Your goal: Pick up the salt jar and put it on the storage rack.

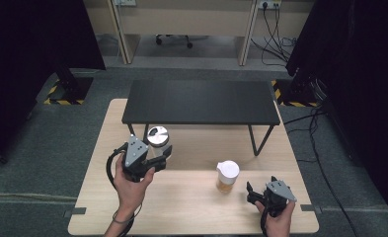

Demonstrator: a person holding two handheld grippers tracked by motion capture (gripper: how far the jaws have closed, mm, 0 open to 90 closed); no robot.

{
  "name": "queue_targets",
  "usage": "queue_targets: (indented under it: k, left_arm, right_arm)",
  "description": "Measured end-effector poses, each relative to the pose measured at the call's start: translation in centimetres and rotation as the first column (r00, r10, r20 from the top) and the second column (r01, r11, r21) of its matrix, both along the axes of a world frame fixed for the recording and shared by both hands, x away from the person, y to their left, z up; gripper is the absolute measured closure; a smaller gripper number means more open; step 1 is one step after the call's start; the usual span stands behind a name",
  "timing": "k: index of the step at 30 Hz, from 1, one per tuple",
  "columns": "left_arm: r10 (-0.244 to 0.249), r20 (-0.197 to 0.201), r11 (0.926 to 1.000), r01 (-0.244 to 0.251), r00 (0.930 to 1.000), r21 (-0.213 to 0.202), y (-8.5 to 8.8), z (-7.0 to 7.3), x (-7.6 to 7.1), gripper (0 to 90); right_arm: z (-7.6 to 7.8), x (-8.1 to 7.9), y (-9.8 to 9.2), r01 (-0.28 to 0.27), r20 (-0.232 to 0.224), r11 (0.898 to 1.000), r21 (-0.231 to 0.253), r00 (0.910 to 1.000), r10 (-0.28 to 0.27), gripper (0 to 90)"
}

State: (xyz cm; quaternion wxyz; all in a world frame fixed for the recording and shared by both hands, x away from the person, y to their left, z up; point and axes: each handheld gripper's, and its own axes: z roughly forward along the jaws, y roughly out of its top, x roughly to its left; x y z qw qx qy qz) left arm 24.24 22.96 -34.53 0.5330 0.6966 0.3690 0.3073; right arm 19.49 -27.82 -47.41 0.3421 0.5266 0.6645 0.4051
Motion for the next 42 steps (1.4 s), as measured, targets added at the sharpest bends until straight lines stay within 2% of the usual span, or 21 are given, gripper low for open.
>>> queue_targets:
  k: [6, 12, 17, 26, 35, 42]
  left_arm:
    - [-0.005, 0.002, 1.0000, 0.005, 1.0000, 0.001, -0.1, 0.3, 0.0, 30.7]
    - [-0.005, 0.008, 1.0000, 0.005, 1.0000, 0.001, -0.1, 1.6, 0.4, 30.7]
    - [0.020, 0.017, 0.9997, -0.020, 0.9997, 0.014, -0.3, 2.7, 1.2, 30.7]
    - [0.061, 0.032, 0.9976, -0.062, 0.9976, 0.030, -0.4, 5.4, 3.3, 30.7]
    - [0.094, 0.035, 0.9943, -0.095, 0.9950, 0.048, -1.0, 6.6, 5.5, 30.7]
    - [0.136, 0.026, 0.9890, -0.138, 0.9903, 0.055, -1.6, 6.8, 7.5, 30.7]
  right_arm:
    - [0.0, 0.0, 0.0, -0.002, 0.002, 1.000, -0.004, 1.0000, 0.002, 6.4]
    - [0.0, 0.0, 0.0, -0.001, 0.002, 1.000, -0.003, 1.0000, 0.001, 6.4]
    - [0.0, 0.0, 0.0, -0.002, 0.001, 1.000, -0.001, 1.0000, 0.002, 6.4]
    - [0.0, 0.0, -0.1, -0.003, -0.001, 1.000, 0.002, 1.0000, 0.003, 6.4]
    - [0.0, 0.0, -0.1, -0.003, -0.001, 1.000, 0.007, 1.0000, 0.003, 6.4]
    - [0.0, 0.0, -0.2, -0.004, -0.001, 1.000, 0.009, 1.0000, 0.004, 6.4]
